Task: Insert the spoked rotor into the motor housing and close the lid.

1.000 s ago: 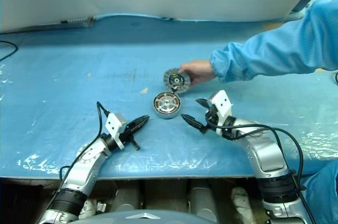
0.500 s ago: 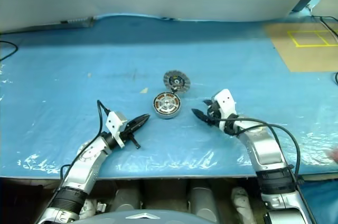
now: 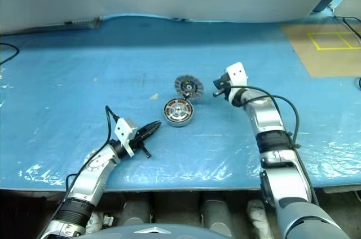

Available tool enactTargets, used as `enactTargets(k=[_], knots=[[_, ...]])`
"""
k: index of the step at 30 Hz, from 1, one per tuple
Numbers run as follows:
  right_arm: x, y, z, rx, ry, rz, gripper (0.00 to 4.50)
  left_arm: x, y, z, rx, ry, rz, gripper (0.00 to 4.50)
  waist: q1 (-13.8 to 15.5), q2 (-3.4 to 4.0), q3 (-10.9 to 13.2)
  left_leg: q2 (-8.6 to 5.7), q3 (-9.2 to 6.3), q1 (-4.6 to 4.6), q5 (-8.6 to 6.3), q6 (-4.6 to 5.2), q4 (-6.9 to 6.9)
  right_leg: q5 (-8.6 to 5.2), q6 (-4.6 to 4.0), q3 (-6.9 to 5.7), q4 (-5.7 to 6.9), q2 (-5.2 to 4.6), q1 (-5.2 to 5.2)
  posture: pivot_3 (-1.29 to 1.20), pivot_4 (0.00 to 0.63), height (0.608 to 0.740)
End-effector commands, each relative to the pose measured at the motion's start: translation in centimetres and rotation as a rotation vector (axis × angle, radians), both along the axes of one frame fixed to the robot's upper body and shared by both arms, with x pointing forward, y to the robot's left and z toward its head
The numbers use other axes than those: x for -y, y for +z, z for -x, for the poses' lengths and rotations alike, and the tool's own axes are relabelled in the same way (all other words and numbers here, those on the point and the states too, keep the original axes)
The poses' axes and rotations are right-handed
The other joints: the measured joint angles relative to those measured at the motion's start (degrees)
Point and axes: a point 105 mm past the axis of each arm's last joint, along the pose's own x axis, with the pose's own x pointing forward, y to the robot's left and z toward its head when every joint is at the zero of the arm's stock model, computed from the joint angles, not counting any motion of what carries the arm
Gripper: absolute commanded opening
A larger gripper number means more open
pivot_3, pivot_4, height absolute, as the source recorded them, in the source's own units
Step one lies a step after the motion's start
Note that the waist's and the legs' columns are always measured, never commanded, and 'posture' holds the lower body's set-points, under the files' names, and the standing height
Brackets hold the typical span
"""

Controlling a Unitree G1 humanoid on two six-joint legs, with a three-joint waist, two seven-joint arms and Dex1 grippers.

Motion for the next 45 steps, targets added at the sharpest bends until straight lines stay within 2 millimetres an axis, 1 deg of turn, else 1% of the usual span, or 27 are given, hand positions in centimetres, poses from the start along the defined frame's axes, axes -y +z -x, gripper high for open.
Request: enactTargets(k=[1,5,7,9,12,14,16,17,20,25,29,33,37,39,40,45], knots=[[-1.8,1.5,-0.5,0.045,0.112,-0.015,0.03,0.1,0.7,0.0,0.038,0.004,0.004,0.0,0.0,0.0,0.0,0.0,0.0,0.0,0.0,0.0,0.01,0.0,0.0,-0.01,0.0,0.0,0.0,0.0,0.15,0.74],[-4.0,3.0,0.3,0.038,0.275,-0.101,0.03,0.1,0.7,0.1,0.039,0.01,0.006,0.0,0.0,0.01,0.0,0.03,0.0,-0.06,0.0,0.02,0.07,0.01,-0.02,-0.01,0.06,0.0,-0.04,0.0,0.15,0.74],[-4.9,3.9,1.1,0.029,0.359,-0.152,0.03,0.0,0.7,0.1,0.038,0.018,0.007,0.0,0.1,0.0,0.0,0.06,0.0,-0.08,0.0,0.04,0.1,0.01,-0.02,-0.05,0.08,0.0,-0.04,0.0,0.15,0.74],[-5.7,4.6,2.5,0.016,0.447,-0.204,0.03,-0.1,0.6,0.2,0.035,0.022,0.005,0.0,0.2,0.0,0.0,0.07,0.0,-0.11,0.0,0.06,0.13,0.01,-0.03,-0.06,0.09,0.0,-0.06,0.0,0.15,0.74],[-6.5,4.8,3.9,-0.004,0.51,-0.232,0.03,-0.1,0.5,0.4,0.032,0.022,0.004,0.0,0.2,0.0,0.0,0.09,-0.01,-0.13,0.08,0.28,0.14,0.01,-0.03,-0.08,0.11,0.01,-0.07,0.0,0.15,0.74],[-6.9,4.4,4.7,-0.021,0.531,-0.234,0.03,-0.1,0.5,0.4,0.03,0.021,0.005,0.0,0.3,0.0,0.0,0.1,-0.01,-0.11,0.07,0.28,0.14,0.01,-0.03,-0.09,0.11,0.01,-0.06,0.0,0.15,0.74],[-7.4,4.0,5.5,-0.035,0.538,-0.237,0.03,0.0,0.5,0.4,0.03,0.02,0.004,0.0,0.4,0.0,0.0,0.1,-0.01,-0.11,0.07,0.26,0.16,0.01,-0.03,-0.09,0.12,0.0,-0.06,0.0,0.15,0.74],[-7.6,3.8,5.9,-0.043,0.54,-0.244,0.03,-0.1,0.5,0.3,0.03,0.021,0.004,0.0,0.4,0.0,0.0,0.09,-0.01,-0.11,-0.02,0.07,0.17,0.01,-0.03,-0.08,0.12,0.0,-0.06,0.0,0.15,0.74],[-7.9,3.5,6.6,-0.058,0.533,-0.258,0.03,-0.3,0.6,0.3,0.03,0.024,0.004,0.0,0.2,0.0,0.0,0.09,-0.01,-0.09,-0.01,0.05,0.16,0.01,-0.03,-0.07,0.12,0.01,-0.06,0.0,0.15,0.74],[-8.7,1.5,7.8,-0.098,0.466,-0.305,0.03,-0.7,0.6,0.3,0.03,0.027,-0.008,0.0,0.2,0.0,0.0,0.09,-0.01,-0.06,0.0,0.02,0.1,0.01,-0.02,-0.06,0.1,0.01,-0.06,0.0,0.15,0.74],[-9.5,0.8,8.5,-0.106,0.414,-0.338,0.03,-0.6,0.8,0.1,0.033,0.024,-0.009,0.0,0.2,0.0,0.0,0.05,-0.01,-0.09,0.0,0.01,0.08,0.01,-0.02,-0.05,0.04,-0.01,-0.06,0.0,0.15,0.74],[-10.3,-1.1,9.3,-0.116,0.361,-0.288,0.03,-0.4,1.2,-0.3,0.038,0.016,-0.008,0.0,0.2,0.0,0.0,0.07,-0.01,-0.02,0.0,0.0,0.01,0.0,-0.01,-0.05,0.04,0.02,-0.06,0.0,0.15,0.74],[-10.6,-2.3,9.4,-0.108,0.311,-0.237,0.03,-0.1,1.6,-0.5,0.041,0.008,-0.006,0.0,0.1,-0.01,0.0,0.01,-0.01,-0.02,0.0,-0.01,0.02,0.01,0.0,-0.01,0.01,-0.03,-0.04,0.0,0.15,0.74],[-10.6,-2.2,9.2,-0.083,0.268,-0.214,0.03,0.0,1.8,-0.5,0.042,0.005,-0.005,0.0,0.1,-0.01,0.0,0.03,-0.01,0.03,0.0,-0.01,0.01,0.0,0.01,-0.01,0.02,-0.01,-0.02,0.0,0.15,0.74],[-10.7,-1.8,9.1,-0.066,0.258,-0.213,0.03,0.0,1.9,-0.5,0.042,0.005,-0.004,0.0,0.1,-0.01,0.0,0.03,-0.01,0.04,0.0,-0.01,0.0,0.0,0.01,-0.01,0.03,-0.01,-0.02,0.0,0.15,0.74],[-10.5,0.9,9.5,0.025,0.302,-0.205,0.03,0.0,2.1,-0.5,0.04,0.006,-0.004,0.0,0.1,0.0,0.0,0.0,-0.01,0.0,0.0,-0.02,-0.01,0.0,0.02,0.0,-0.02,-0.02,-0.02,0.0,0.15,0.74]])
